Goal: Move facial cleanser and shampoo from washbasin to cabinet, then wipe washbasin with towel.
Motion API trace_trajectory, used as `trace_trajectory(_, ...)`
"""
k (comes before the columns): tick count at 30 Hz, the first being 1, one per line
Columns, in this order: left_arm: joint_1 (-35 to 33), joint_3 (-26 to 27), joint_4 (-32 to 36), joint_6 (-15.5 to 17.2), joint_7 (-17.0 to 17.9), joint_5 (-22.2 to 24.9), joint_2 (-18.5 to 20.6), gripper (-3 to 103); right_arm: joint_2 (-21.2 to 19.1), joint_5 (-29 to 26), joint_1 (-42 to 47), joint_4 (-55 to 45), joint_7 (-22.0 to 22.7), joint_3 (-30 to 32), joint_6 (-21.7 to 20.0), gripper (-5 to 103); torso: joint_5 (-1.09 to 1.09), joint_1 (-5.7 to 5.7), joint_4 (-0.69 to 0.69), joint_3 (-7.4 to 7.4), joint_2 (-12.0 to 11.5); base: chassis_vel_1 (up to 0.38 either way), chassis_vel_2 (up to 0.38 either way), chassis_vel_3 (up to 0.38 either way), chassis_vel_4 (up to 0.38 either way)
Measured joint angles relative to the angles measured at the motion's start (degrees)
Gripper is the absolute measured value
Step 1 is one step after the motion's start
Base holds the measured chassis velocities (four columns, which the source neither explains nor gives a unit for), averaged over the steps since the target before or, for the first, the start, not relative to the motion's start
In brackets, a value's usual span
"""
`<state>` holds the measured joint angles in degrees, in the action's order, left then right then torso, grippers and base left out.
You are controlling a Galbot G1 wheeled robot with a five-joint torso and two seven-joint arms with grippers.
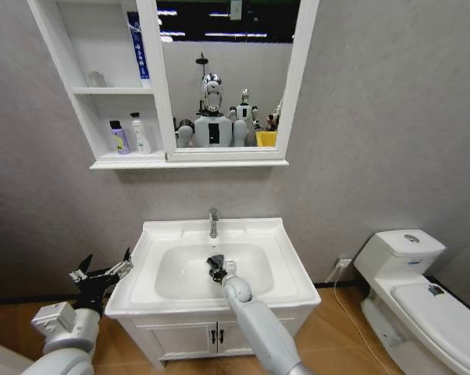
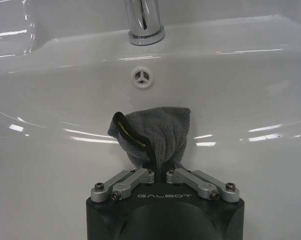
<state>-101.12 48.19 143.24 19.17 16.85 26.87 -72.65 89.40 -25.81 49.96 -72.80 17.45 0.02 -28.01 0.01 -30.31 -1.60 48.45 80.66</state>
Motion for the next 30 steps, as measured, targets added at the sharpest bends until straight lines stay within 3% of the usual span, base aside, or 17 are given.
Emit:
trace_trajectory(10, 0.0, 0.0, 0.0, 0.0, 0.0, 0.0, 0.0, 100, 0.2, -0.8, -1.5, 0.2, 0.1, -0.9, 0.5, 5, 0.0, 0.0, -0.01, 0.04, 0.0, 0.0, 0.0, 0.0, 0.0)
trace_trajectory(19, 0.0, 0.0, 0.0, 0.0, 0.0, 0.0, 0.0, 100, 1.0, -8.2, -5.4, -1.9, 10.8, -2.3, -6.8, 5, 0.0, 0.0, 0.01, 0.01, 0.0, 0.0, 0.0, 0.0, 0.0)
trace_trajectory(22, 0.0, 0.0, 0.0, 0.0, 0.0, 0.0, 0.0, 100, 1.6, -14.8, -7.0, -2.4, 15.7, -3.1, -9.7, 5, 0.0, 0.0, 0.01, 0.0, 0.0, 0.0, 0.0, 0.0, 0.0)
trace_trajectory(30, 0.0, 0.0, 0.0, 0.0, 0.0, 0.0, 0.0, 100, 2.7, -22.7, -9.7, 1.1, 22.1, -4.2, -10.9, 5, 0.0, 0.0, 0.01, 0.0, 0.0, 0.0, 0.0, 0.0, 0.0)
